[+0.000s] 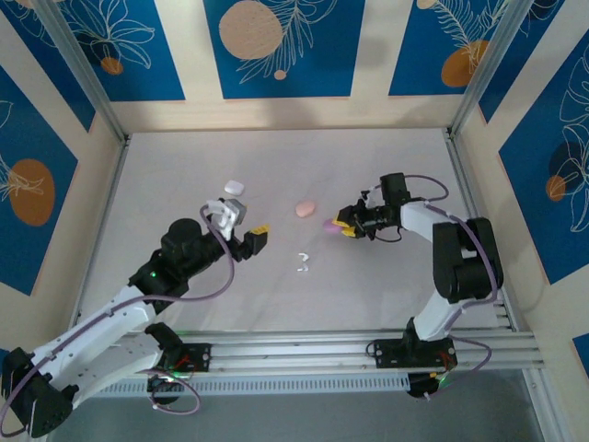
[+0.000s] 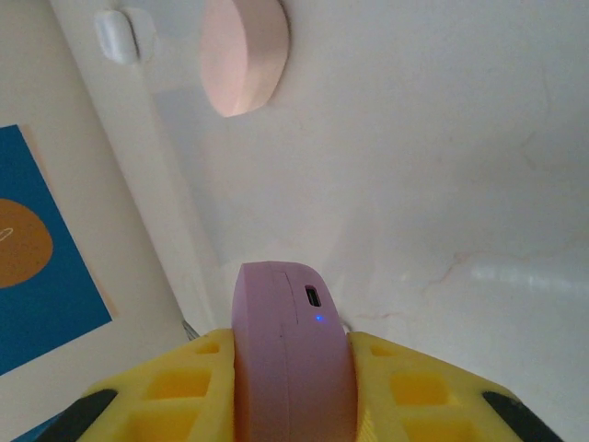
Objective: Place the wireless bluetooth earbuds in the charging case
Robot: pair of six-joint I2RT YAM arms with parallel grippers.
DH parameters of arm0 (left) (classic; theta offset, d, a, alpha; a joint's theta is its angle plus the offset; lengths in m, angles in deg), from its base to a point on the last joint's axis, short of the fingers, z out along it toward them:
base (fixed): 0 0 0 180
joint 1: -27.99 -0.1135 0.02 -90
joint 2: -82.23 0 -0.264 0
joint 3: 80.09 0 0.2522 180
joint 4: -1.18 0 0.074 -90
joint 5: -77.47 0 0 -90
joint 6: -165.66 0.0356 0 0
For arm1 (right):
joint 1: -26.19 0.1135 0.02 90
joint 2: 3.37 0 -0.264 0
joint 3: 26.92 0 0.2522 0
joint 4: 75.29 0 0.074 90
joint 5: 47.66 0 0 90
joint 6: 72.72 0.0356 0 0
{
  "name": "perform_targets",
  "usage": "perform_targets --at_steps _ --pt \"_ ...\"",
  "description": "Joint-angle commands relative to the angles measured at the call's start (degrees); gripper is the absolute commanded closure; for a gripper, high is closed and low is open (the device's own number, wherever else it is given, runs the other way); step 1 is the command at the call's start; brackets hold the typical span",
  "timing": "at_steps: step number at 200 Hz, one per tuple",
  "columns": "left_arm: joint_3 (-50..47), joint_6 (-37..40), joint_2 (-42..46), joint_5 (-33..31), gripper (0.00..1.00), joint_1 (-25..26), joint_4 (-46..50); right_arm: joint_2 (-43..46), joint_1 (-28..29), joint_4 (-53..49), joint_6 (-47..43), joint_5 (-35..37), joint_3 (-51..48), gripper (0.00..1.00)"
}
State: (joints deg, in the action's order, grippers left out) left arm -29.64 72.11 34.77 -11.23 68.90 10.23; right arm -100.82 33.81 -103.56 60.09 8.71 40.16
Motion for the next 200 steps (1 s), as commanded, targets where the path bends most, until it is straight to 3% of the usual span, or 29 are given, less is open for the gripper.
perform_targets --at_steps 1,37,107,200 --pt "3.44 -3.01 -1.61 -5.72 0.26 0.23 6.18 -3.36 0.97 -0.2 -2.99 -3.08 3.78 0.88" --pt "5.08 -6.32 -4.98 -6.49 0.26 0.01 8.36 -9.43 1.73 -2.58 -5.45 -1.75 8.51 0.85" --pt "9.33 -13.95 -11.49 -2.3 0.28 -2.41 12.09 -16.08 2.03 -6.75 -9.82 2.46 12.67 0.79" --pt "10.93 -23.8 -14.44 0.49 0.25 -10.86 16.22 -8.99 0.7 -10.32 -11.34 12.61 8.7 0.45"
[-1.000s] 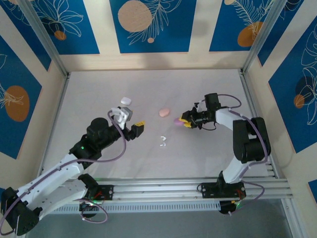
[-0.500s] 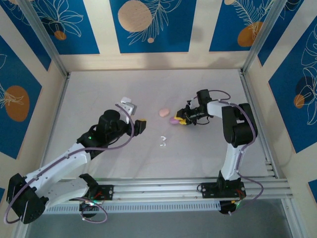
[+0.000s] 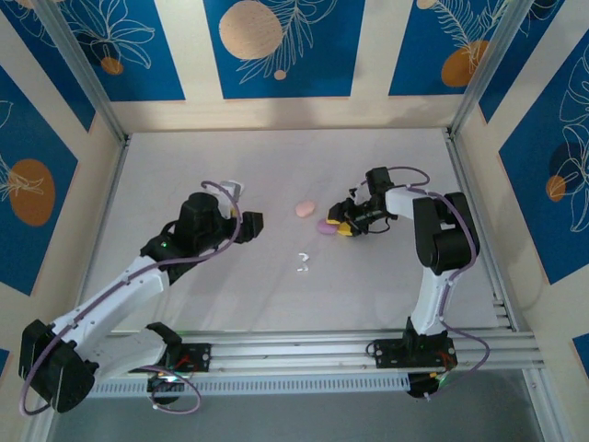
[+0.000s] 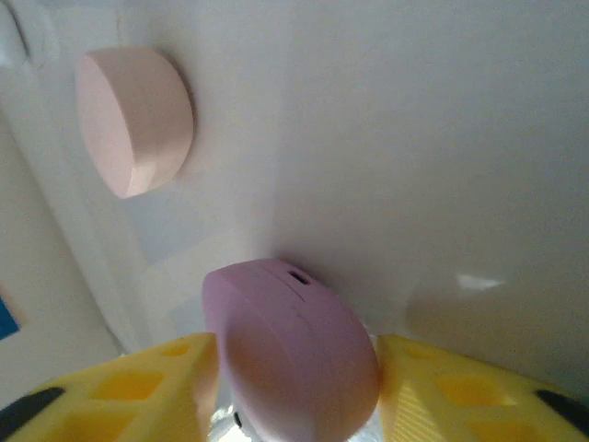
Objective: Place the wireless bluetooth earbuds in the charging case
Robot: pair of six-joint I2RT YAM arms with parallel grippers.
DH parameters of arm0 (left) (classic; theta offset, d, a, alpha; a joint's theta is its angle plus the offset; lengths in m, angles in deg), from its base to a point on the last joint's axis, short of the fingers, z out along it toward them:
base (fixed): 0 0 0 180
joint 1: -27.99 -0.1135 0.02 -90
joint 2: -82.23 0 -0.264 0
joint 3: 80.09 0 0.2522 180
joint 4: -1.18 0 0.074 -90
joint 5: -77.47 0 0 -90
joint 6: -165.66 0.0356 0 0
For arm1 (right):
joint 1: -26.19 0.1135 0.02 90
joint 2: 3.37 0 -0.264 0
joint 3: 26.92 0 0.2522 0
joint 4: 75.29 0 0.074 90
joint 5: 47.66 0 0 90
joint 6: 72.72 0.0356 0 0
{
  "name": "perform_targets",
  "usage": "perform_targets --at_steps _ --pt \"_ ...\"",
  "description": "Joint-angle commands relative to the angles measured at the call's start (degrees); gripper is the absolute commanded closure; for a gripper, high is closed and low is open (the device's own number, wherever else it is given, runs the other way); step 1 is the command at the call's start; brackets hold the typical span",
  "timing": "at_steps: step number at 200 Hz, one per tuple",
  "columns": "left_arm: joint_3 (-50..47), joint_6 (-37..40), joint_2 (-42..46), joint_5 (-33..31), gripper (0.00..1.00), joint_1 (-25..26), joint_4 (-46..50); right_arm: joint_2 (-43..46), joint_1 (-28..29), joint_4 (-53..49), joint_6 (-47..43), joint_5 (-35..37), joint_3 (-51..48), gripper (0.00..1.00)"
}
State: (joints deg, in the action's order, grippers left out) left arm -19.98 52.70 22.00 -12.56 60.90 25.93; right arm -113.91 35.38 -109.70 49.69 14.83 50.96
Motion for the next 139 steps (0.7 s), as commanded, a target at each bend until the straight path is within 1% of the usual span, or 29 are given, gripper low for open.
perform_targets --at_steps 1,16,20,23,33,52,71,88,110,127,139 --pt "1.28 -4.56 -1.79 1.85 0.25 -2.99 0.44 4.28 -0.94 -4.2 -0.94 6.54 -2.17 0.45" --pt "1.92 -6.9 -4.37 2.55 0.23 -5.05 -0.31 7.69 -1.39 -3.89 -0.77 6.98 -3.48 0.37" --pt "2.17 -7.73 -5.22 2.78 0.23 -5.68 -0.47 8.7 -1.45 -3.92 -0.76 7.1 -3.82 0.31" --pt "2.33 -8.22 -5.78 3.0 0.23 -6.12 -0.58 9.35 -1.55 -3.96 -0.74 7.05 -4.01 0.28" --pt "3.3 -10.26 -8.09 3.77 0.23 -7.69 -0.49 11.76 -1.86 -4.17 -0.85 7.44 -4.5 0.24" --pt "5.54 -12.75 -12.16 3.1 0.22 -9.96 0.78 16.36 -2.34 -4.93 -0.55 8.71 -5.63 0.23" --pt "8.49 -15.17 -15.94 -0.79 0.2 -11.73 4.14 21.29 -2.51 -5.06 0.53 9.31 -7.2 0.22" --pt "12.77 -16.62 -19.89 -5.59 0.19 -12.89 8.79 25.6 -2.43 -5.28 1.62 9.93 -8.27 0.22" --pt "18.86 -17.76 -26.03 -9.93 0.17 -13.95 13.95 30.54 -2.35 -5.35 2.62 9.74 -9.31 0.21" --pt "22.67 -20.15 -30.54 -11.62 0.17 -14.46 16.1 32.99 -2.37 -5.96 2.67 8.82 -9.28 0.19" --pt "24.91 -21.17 -33.63 -10.87 0.18 -15.1 16.36 34.25 -2.25 -6.39 2.51 8.17 -9.26 0.18"
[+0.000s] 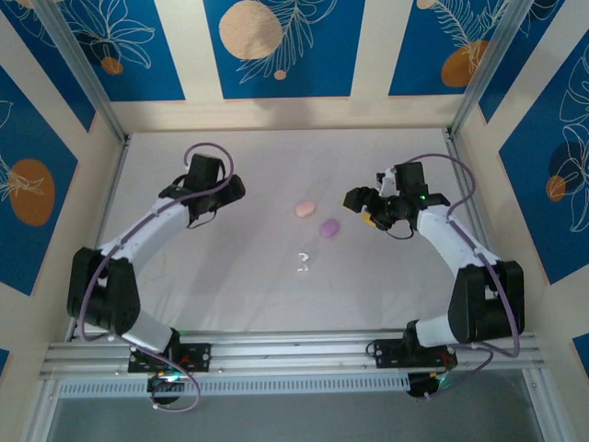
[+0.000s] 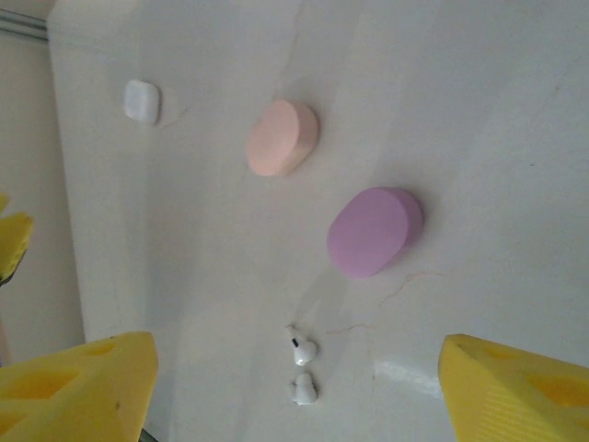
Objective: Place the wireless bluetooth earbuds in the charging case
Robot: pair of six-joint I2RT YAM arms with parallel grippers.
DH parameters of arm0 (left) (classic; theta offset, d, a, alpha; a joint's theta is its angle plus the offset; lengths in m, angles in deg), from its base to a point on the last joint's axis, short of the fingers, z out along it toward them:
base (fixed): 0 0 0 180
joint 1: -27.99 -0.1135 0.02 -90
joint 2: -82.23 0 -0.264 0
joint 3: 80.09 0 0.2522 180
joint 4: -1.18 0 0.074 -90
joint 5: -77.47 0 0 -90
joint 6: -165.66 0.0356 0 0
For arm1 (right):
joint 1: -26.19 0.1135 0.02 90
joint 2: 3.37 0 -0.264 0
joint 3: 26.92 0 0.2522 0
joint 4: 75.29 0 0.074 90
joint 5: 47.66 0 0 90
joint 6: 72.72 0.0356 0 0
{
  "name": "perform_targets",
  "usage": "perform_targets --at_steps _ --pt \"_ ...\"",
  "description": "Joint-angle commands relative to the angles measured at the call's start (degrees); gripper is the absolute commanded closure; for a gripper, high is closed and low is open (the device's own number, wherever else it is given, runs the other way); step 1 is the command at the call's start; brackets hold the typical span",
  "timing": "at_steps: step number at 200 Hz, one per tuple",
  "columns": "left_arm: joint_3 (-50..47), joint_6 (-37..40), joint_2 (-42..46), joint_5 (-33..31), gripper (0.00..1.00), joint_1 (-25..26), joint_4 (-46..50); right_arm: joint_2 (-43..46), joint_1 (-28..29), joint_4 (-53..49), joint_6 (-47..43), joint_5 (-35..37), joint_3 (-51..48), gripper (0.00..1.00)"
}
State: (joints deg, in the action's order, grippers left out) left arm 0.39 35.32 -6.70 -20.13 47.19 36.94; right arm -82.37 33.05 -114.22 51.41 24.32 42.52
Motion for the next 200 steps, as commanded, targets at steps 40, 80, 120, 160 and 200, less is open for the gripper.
perform_targets --at_steps 40,80,120,160,200 --pt "13.56 -7.13 -15.25 -3.1 0.17 -2.28 9.61 4.47 0.26 -3.1 0.94 -3.14 -1.75 0.18" --pt "26.2 -10.55 -27.01 -3.12 0.17 -2.58 17.34 5.25 0.78 -2.5 2.08 -3.59 -3.85 0.18" --pt "37.06 -13.42 -36.12 -3.69 0.18 -2.68 21.21 5.26 1.31 -2.93 2.26 -4.51 -4.26 0.18" --pt "44.11 -17.57 -42.62 -5.04 0.21 -3.04 26.39 5.34 1.66 -3.23 2.34 -5.08 -4.39 0.18" --pt "47.34 -18.65 -45.72 -5.92 0.25 -3.07 27.64 5.16 1.91 -3.26 2.35 -5.34 -4.54 0.18"
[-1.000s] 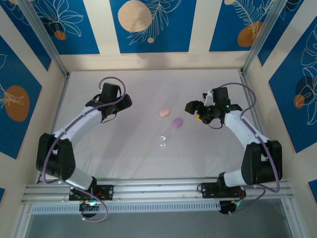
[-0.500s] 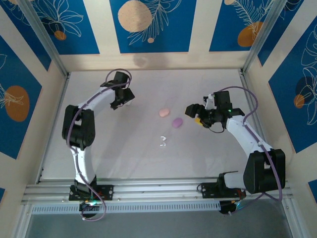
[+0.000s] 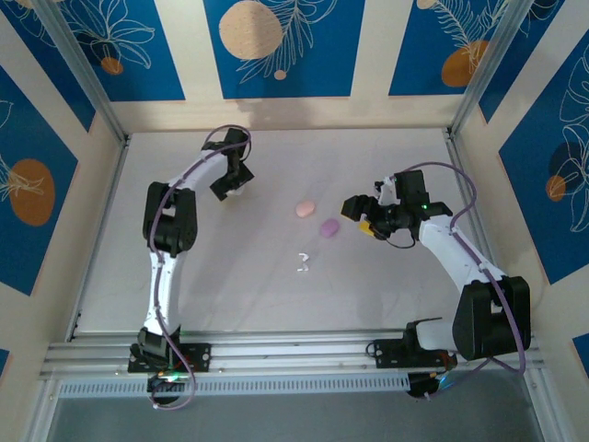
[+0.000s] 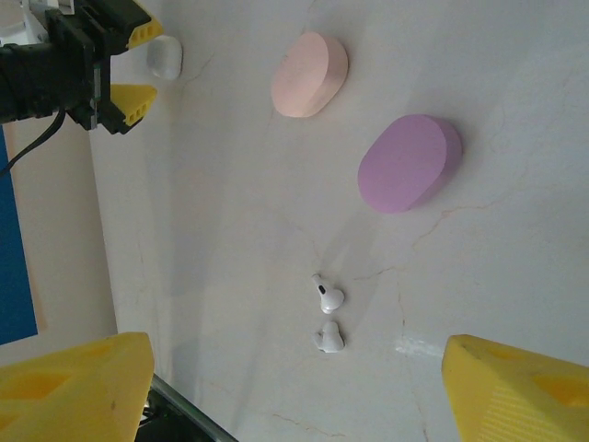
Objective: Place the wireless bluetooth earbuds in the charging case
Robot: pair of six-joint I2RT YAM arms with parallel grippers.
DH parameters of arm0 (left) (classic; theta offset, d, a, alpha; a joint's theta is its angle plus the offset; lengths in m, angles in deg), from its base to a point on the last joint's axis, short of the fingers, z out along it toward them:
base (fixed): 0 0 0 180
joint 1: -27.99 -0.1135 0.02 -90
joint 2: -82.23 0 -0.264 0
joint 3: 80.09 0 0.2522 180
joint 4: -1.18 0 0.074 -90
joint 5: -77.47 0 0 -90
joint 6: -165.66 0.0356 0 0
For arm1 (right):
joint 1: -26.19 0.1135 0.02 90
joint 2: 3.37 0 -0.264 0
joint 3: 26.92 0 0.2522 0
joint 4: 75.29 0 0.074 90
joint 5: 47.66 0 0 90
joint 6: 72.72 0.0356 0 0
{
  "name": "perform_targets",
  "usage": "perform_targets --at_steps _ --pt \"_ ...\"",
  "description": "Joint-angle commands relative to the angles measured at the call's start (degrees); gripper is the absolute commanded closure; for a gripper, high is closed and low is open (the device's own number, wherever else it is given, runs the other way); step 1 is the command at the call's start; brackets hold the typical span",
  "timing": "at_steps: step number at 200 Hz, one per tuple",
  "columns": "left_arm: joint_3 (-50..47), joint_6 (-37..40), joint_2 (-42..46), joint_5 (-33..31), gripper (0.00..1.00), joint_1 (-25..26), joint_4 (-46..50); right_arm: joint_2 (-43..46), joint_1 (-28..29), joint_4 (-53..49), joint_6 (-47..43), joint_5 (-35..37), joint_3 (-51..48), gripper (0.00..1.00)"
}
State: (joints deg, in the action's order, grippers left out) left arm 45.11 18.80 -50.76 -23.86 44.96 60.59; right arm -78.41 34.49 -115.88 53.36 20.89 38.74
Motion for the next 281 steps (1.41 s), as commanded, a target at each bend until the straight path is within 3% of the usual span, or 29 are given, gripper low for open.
perform_targets --at_steps 1,85,147,197,245,281 --pt "2.63 -2.12 -1.7 -2.24 0.25 -0.87 4.0 1.17 0.48 -1.58 0.4 -1.87 -0.8 0.18" --pt "3.84 -1.87 -4.82 -1.66 0.38 -0.89 6.55 0.05 0.86 -1.66 0.62 -2.28 -0.78 0.18" --pt "-2.34 2.08 0.6 -4.31 0.58 0.17 5.2 0.69 1.55 -1.8 0.93 -2.39 -0.48 0.18" --pt "-19.71 1.79 13.7 -4.33 0.59 4.66 -1.42 0.59 1.81 -1.68 0.76 -2.46 -0.52 0.18" --pt "-45.74 -11.02 30.21 -1.74 0.58 14.49 -11.11 0.52 2.29 -1.74 0.37 -2.2 -0.7 0.18" --pt "-54.19 -20.28 34.4 -1.53 0.58 22.47 -11.63 0.69 2.77 -1.53 0.62 -1.82 -0.82 0.18"
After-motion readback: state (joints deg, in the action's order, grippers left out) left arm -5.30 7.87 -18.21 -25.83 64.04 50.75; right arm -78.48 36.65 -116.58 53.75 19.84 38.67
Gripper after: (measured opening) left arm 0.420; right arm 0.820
